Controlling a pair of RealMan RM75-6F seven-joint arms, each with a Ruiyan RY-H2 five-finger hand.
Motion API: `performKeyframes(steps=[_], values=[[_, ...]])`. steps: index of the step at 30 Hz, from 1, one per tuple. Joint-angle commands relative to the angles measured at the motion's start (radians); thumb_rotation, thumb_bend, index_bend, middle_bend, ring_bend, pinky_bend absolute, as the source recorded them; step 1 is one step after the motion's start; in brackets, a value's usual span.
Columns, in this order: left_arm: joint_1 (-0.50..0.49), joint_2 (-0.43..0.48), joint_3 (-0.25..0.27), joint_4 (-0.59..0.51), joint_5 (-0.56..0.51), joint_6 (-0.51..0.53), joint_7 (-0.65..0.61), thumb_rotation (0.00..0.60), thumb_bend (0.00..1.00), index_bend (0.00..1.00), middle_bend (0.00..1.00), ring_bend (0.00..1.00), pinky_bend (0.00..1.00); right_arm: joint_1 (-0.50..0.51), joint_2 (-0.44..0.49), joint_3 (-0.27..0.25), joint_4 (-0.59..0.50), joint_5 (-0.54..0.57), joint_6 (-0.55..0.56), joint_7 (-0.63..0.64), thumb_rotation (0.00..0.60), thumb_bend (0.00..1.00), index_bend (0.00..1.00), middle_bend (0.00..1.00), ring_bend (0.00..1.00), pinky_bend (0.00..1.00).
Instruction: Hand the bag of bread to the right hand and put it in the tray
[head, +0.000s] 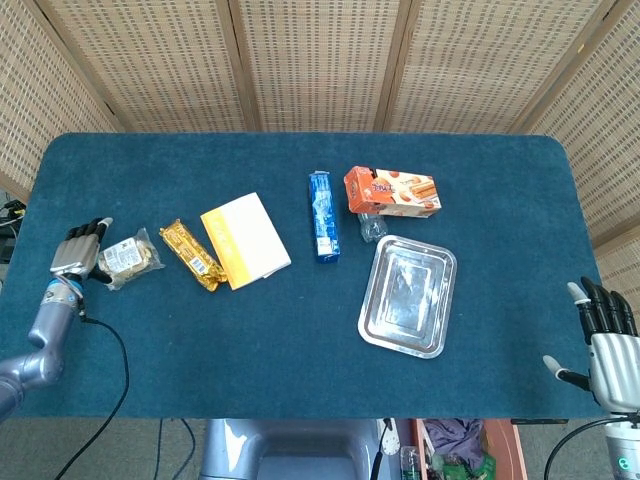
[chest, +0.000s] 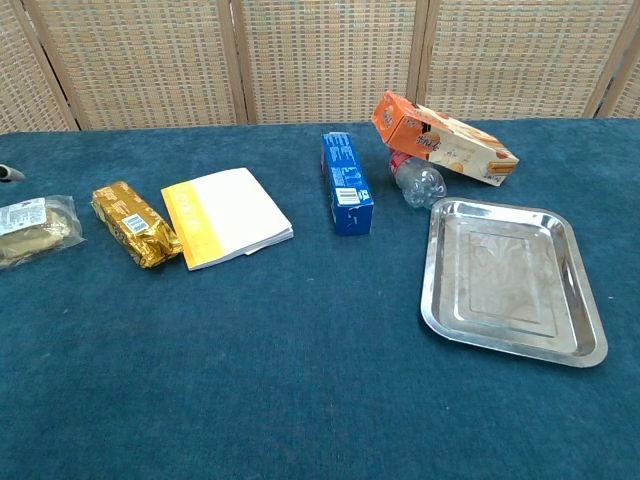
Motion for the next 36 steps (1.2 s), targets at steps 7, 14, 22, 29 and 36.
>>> performKeyframes(steps=[7,14,22,29,36], values=[[-0.018,-0.011,-0.01,0.017,0.04,0.038,-0.047,0.6,0.0,0.52,0.57,0.42,0.51,0.004,0.003,-0.002,-0.003,-0.003,-0.005,0.012,0.6,0.0,0.0,0.0,0.0,0.0],[0.028,0.123,-0.036,-0.218,0.097,0.173,-0.098,0.6,0.0,0.56,0.6,0.45,0.52,-0.003,0.015,-0.01,-0.006,-0.022,0.01,0.039,0.6,0.0,0.0,0.0,0.0,0.0],[0.098,0.344,-0.026,-0.696,0.335,0.425,-0.13,0.6,0.0,0.56,0.6,0.45,0.52,-0.01,0.025,-0.017,-0.006,-0.038,0.023,0.063,0.6,0.0,0.0,0.0,0.0,0.0],[0.012,0.336,0.03,-0.916,0.477,0.376,0.014,0.6,0.0,0.56,0.6,0.45,0.52,-0.01,0.028,-0.016,-0.005,-0.034,0.023,0.068,0.6,0.0,0.0,0.0,0.0,0.0],[-0.154,0.125,0.017,-0.863,0.299,0.208,0.256,0.6,0.0,0.56,0.59,0.45,0.51,-0.01,0.027,-0.015,0.0,-0.02,0.015,0.067,0.6,0.0,0.0,0.0,0.0,0.0]])
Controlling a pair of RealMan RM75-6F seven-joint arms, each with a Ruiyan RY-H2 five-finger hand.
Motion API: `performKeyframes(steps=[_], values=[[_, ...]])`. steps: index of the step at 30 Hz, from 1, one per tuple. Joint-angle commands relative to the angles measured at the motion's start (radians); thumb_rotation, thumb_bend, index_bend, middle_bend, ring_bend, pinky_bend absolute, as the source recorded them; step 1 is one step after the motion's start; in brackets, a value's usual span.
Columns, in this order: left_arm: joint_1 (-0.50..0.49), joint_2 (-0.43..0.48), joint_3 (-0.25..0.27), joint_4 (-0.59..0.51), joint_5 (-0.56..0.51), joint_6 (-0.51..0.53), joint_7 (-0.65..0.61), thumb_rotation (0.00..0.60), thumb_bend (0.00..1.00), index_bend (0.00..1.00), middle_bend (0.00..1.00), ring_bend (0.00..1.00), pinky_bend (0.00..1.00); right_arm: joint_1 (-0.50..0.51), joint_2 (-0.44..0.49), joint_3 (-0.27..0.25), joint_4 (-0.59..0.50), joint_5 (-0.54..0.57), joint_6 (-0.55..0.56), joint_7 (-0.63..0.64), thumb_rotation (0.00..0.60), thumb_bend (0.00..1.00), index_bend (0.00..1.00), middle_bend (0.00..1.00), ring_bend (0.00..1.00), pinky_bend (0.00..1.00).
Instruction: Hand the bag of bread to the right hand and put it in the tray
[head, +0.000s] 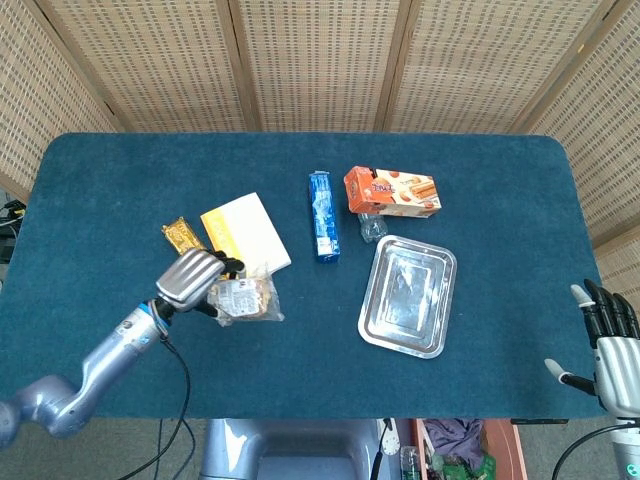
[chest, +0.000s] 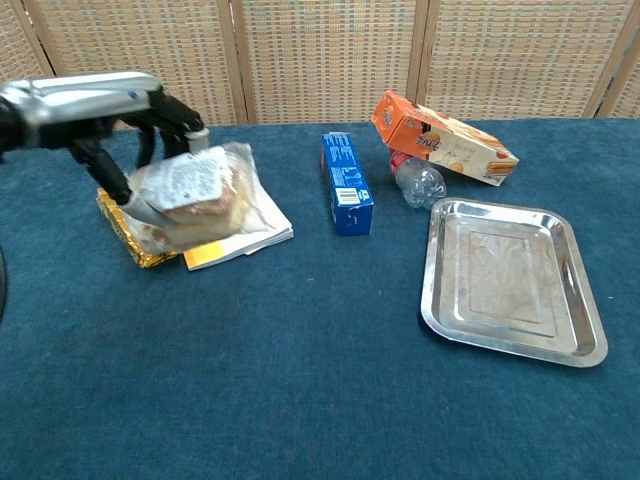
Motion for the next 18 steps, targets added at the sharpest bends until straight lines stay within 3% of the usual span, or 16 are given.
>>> performKeyframes(steps=[1,4,6,8,10,11,14,18], values=[[-0.117,-0.16,0.002,0.059,-0.145,-0.094,0.167,0.6,0.0,0.56,0.59,0.45,0.51,-0.001,0.0,0.001,0.002,0.004,-0.001,0.002,0.6,0.0,0.0,0.0,0.0,0.0],[-0.16,-0.241,0.005,0.104,-0.256,-0.117,0.244,0.6,0.0,0.52,0.56,0.45,0.46,-0.002,0.001,0.001,0.005,0.008,-0.001,0.006,0.6,0.0,0.0,0.0,0.0,0.0],[-0.181,-0.277,0.005,0.119,-0.318,-0.133,0.26,0.6,0.0,0.39,0.46,0.42,0.38,-0.002,0.002,0.002,0.007,0.011,-0.001,0.009,0.6,0.0,0.0,0.0,0.0,0.0],[-0.2,-0.295,0.009,0.125,-0.37,-0.141,0.278,0.6,0.0,0.14,0.2,0.21,0.21,-0.003,0.003,0.003,0.008,0.014,-0.002,0.012,0.6,0.0,0.0,0.0,0.0,0.0],[-0.21,-0.287,0.012,0.105,-0.424,-0.133,0.298,0.6,0.0,0.01,0.03,0.03,0.05,-0.003,0.005,0.004,0.011,0.018,-0.002,0.017,0.6,0.0,0.0,0.0,0.0,0.0],[-0.211,-0.278,0.009,0.09,-0.441,-0.122,0.302,0.6,0.0,0.0,0.0,0.0,0.01,-0.004,0.005,0.004,0.012,0.019,-0.002,0.018,0.6,0.0,0.0,0.0,0.0,0.0],[-0.197,-0.234,0.004,0.035,-0.453,-0.073,0.3,0.6,0.0,0.0,0.0,0.0,0.0,-0.005,0.006,0.003,0.013,0.019,-0.003,0.02,0.6,0.0,0.0,0.0,0.0,0.0],[-0.107,-0.106,0.009,-0.076,-0.433,0.072,0.27,0.6,0.0,0.0,0.0,0.0,0.0,-0.002,0.003,-0.01,0.005,-0.001,-0.01,0.008,0.6,0.0,0.0,0.0,0.0,0.0]])
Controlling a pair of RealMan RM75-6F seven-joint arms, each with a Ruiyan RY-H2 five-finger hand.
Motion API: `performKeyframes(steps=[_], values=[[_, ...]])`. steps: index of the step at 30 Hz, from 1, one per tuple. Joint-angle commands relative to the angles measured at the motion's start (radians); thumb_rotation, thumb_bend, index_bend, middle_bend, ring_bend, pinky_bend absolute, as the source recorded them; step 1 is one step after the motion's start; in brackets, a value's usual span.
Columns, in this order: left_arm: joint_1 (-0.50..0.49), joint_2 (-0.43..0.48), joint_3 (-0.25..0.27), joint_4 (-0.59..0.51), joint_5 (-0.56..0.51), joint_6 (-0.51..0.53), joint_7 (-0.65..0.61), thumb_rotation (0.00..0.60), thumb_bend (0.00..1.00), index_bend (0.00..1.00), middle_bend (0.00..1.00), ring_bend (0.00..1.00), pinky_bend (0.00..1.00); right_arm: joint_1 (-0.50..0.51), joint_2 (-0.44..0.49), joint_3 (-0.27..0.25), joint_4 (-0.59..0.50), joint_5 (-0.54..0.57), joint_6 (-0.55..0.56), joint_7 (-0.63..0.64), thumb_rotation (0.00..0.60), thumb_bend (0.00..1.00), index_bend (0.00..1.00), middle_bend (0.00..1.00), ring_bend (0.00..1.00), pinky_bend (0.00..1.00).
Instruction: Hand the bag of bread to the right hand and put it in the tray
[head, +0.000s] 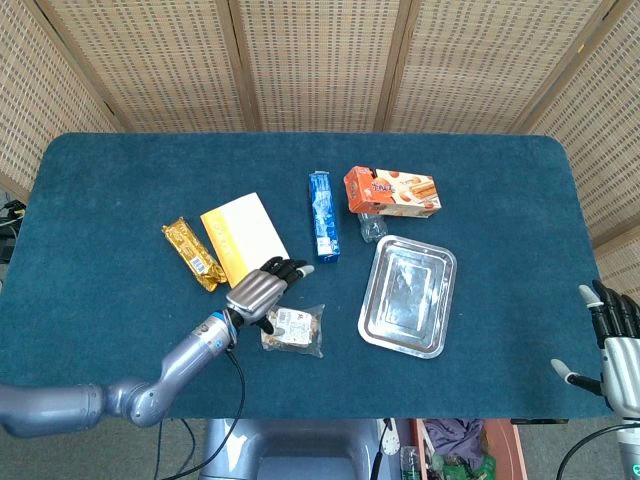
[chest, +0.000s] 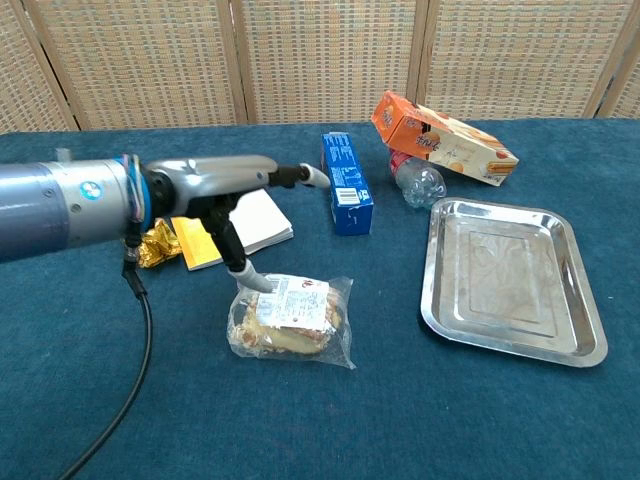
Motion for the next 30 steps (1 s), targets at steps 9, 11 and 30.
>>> performKeyframes(steps=[9,11,30], values=[[0.28,0.359,0.074,-0.162,0.101,0.37,-0.069,0.6,0.0,0.0,0.0,0.0,0.0,0.137,-0.035,-0.052,0.042,-0.219,-0.144,-0.078,0.6,0.0,0.0,0.0,0.0,0.0],[0.334,0.401,0.09,-0.162,0.116,0.416,-0.114,0.6,0.0,0.0,0.0,0.0,0.0,0.209,-0.046,-0.064,0.058,-0.316,-0.204,-0.076,0.6,0.0,0.0,0.0,0.0,0.0],[0.571,0.488,0.155,-0.197,0.174,0.615,-0.182,0.6,0.0,0.0,0.0,0.0,0.0,0.789,-0.333,0.114,-0.011,-0.321,-0.939,-0.405,0.6,0.0,0.0,0.0,0.0,0.0]])
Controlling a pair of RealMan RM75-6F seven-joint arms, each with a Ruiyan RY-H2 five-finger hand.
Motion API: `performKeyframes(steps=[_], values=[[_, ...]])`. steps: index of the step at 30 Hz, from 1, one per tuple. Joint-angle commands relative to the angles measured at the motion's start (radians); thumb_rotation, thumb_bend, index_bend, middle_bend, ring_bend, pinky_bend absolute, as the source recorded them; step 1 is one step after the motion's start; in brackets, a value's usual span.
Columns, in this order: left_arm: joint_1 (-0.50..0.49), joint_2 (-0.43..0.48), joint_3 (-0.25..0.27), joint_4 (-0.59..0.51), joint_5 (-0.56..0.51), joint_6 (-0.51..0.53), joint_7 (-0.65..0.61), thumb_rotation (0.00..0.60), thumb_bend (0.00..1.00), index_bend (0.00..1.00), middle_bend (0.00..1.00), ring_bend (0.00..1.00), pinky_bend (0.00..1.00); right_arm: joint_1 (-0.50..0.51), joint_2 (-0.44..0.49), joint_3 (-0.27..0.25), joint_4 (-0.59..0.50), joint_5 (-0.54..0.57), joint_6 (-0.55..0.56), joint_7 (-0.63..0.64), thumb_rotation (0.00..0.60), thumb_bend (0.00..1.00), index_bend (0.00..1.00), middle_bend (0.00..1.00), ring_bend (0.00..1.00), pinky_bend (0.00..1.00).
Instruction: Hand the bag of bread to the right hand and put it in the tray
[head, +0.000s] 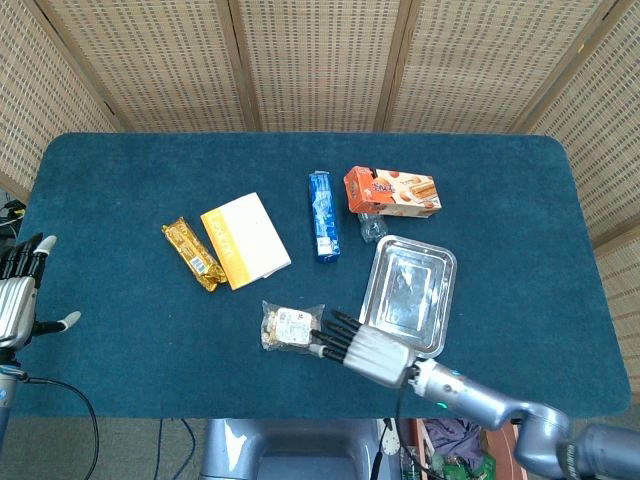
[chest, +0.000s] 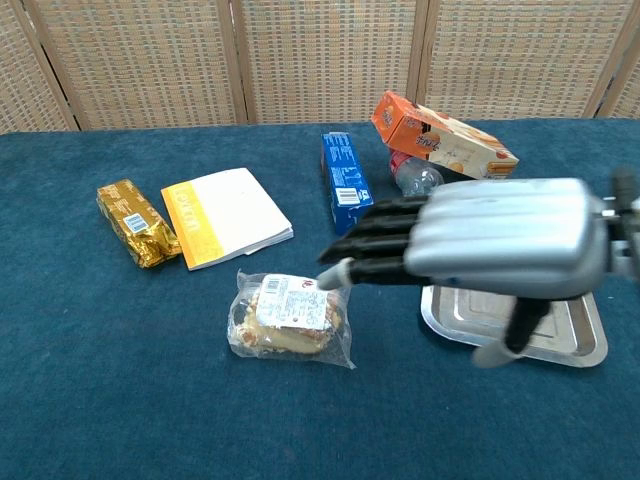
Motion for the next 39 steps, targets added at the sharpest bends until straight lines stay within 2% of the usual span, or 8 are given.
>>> performKeyframes(steps=[1,10,19,21,23,29,36,39], values=[[0.001,-0.005,-0.006,0.011,-0.001,-0.01,-0.005,0.6,0.0,0.0,0.0,0.0,0.0,0.095,-0.099,0.069,0.031,0.062,-0.1,-0.073,0.6,0.0,0.0,0.0,0.0,0.0],[0.003,-0.017,-0.033,0.043,-0.033,-0.047,0.001,0.6,0.0,0.0,0.0,0.0,0.0,0.272,-0.327,0.184,0.239,0.283,-0.279,-0.221,0.6,0.0,0.0,0.0,0.0,0.0],[0.003,-0.012,-0.053,0.056,-0.052,-0.093,-0.019,0.6,0.0,0.0,0.0,0.0,0.0,0.351,-0.435,0.164,0.372,0.488,-0.302,-0.404,0.6,0.0,0.02,0.0,0.0,0.0],[0.006,-0.01,-0.058,0.058,-0.054,-0.098,-0.027,0.6,0.0,0.0,0.0,0.0,0.0,0.359,-0.442,0.149,0.376,0.522,-0.285,-0.43,0.6,0.0,0.14,0.07,0.03,0.01],[0.007,-0.008,-0.061,0.06,-0.054,-0.102,-0.03,0.6,0.0,0.0,0.0,0.0,0.0,0.364,-0.443,0.135,0.376,0.544,-0.269,-0.451,0.6,0.0,0.31,0.25,0.17,0.11],[0.011,-0.003,-0.066,0.059,-0.054,-0.12,-0.041,0.6,0.0,0.0,0.0,0.0,0.0,0.377,-0.437,0.103,0.364,0.604,-0.212,-0.492,0.6,0.1,0.51,0.5,0.39,0.34],[0.014,-0.002,-0.071,0.056,-0.05,-0.129,-0.043,0.6,0.0,0.0,0.0,0.0,0.0,0.376,-0.369,0.09,0.28,0.6,-0.126,-0.488,0.6,0.18,0.54,0.54,0.42,0.39],[0.013,-0.004,-0.073,0.059,-0.053,-0.137,-0.04,0.6,0.0,0.0,0.0,0.0,0.0,0.361,-0.263,0.11,0.188,0.581,-0.054,-0.498,0.6,0.18,0.54,0.54,0.42,0.39]])
